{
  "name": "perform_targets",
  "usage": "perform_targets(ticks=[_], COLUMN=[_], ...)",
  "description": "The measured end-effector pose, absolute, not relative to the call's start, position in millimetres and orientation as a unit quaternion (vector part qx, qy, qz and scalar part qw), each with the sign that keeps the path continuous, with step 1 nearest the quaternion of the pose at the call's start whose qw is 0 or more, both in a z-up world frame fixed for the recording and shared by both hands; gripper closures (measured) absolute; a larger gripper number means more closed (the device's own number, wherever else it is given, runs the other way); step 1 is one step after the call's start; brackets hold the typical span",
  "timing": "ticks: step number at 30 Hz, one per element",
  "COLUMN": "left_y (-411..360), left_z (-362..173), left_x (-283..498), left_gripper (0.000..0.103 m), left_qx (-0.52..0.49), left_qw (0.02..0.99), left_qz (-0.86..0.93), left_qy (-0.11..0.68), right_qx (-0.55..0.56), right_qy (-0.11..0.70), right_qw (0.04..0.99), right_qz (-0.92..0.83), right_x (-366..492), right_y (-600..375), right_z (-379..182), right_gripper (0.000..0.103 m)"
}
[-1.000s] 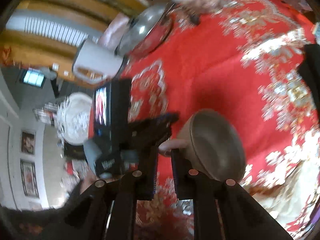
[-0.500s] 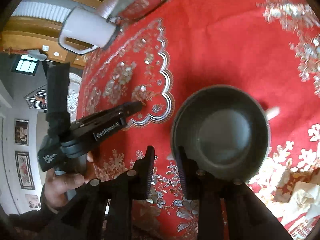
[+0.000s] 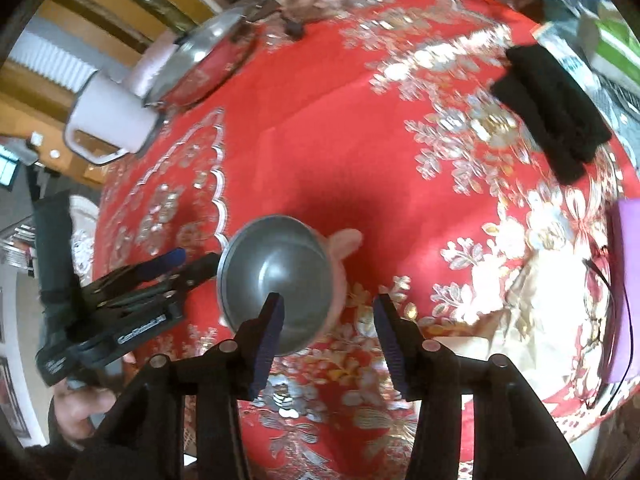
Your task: Organize plates and bowls
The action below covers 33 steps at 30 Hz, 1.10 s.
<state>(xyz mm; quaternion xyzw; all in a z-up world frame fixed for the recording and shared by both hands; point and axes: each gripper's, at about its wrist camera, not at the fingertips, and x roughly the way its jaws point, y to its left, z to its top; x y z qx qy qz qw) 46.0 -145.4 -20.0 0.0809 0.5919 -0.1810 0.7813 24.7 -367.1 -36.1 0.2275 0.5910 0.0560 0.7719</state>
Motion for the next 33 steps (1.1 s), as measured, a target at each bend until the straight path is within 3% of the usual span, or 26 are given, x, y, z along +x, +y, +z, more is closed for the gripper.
perform_targets(ticks=[8, 18, 21, 22, 23, 24, 25, 27, 33], left_y=[-147.7, -177.7, -185.9, -189.0, -191.4, -193.1, -194.7, -200.2, -199.5], left_z=[-7.2, -39.4, -51.6, -54.9, -57.6, -58.6, -57.7, -55.7, -53.7], left_x=[50.1, 56.3, 59.2, 58.8, 58.1, 57.5, 57.2, 55.7, 50.3], left_gripper=[0.044, 0.044, 0.044, 0.044, 0.053, 0.058, 0.063, 0.089, 0.09], left_qx=[0.083, 0.113, 0.123, 0.127, 0.128, 0.126, 0.125, 0.123, 0.119], left_qw=[0.786, 0.741, 0.726, 0.722, 0.72, 0.721, 0.722, 0.716, 0.725], left_qz=[-0.187, -0.234, -0.238, -0.24, -0.243, -0.247, -0.249, -0.256, -0.245], left_qy=[0.583, 0.619, 0.633, 0.636, 0.638, 0.635, 0.634, 0.637, 0.633], right_qx=[0.232, 0.227, 0.224, 0.222, 0.22, 0.217, 0.211, 0.2, 0.211], right_qy=[0.603, 0.614, 0.614, 0.616, 0.614, 0.615, 0.618, 0.617, 0.619], right_qw=[0.762, 0.754, 0.755, 0.754, 0.756, 0.756, 0.755, 0.759, 0.753], right_qz=[0.049, 0.048, 0.051, 0.055, 0.056, 0.058, 0.059, 0.058, 0.07], right_x=[35.7, 41.3, 44.8, 45.8, 46.3, 46.5, 47.2, 47.6, 47.9], right_y=[-361.7, -360.0, -355.5, -352.7, -350.8, -349.2, -346.8, -343.7, -344.1], right_z=[-56.6, -68.1, -71.2, -72.6, -73.0, -73.4, -75.1, -74.7, -74.4], right_gripper=[0.053, 0.053, 0.055, 0.062, 0.077, 0.084, 0.086, 0.086, 0.086])
